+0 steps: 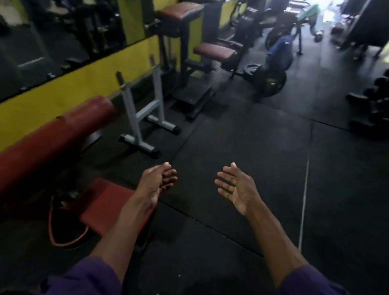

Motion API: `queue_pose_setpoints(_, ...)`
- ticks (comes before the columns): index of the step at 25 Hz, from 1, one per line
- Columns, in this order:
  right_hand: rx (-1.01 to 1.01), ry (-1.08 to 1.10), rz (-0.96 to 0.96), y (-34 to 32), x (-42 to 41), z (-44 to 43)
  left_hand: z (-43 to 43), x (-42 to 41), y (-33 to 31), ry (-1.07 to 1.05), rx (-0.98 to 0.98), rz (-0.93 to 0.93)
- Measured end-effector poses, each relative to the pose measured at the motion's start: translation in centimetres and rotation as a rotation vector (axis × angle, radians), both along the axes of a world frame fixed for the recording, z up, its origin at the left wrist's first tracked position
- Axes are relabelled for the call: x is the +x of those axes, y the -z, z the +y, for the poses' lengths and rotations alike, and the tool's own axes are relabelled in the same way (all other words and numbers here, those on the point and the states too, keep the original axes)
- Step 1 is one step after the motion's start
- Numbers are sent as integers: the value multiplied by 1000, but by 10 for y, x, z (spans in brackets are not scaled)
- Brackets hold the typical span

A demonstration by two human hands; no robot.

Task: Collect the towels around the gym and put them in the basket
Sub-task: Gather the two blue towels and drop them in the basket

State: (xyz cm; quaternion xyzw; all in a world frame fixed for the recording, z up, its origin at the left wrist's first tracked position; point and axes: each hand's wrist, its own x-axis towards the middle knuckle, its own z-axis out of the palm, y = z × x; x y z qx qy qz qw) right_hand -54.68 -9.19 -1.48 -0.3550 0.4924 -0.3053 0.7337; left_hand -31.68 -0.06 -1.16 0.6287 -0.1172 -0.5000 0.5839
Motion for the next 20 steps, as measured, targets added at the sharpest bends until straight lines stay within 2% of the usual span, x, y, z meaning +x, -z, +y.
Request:
queue_pose_setpoints(8,-42,312,29,-4,-98,-130,-205,-76,-2,312,-62,19)
queue_pose_setpoints(13,-16,509,64,-7,-145,-206,-321,-123,-3,487,-36,-2)
queue_pose_setpoints(20,32,824,51,12,-248,-276,-455,-246,10,782,18,-7)
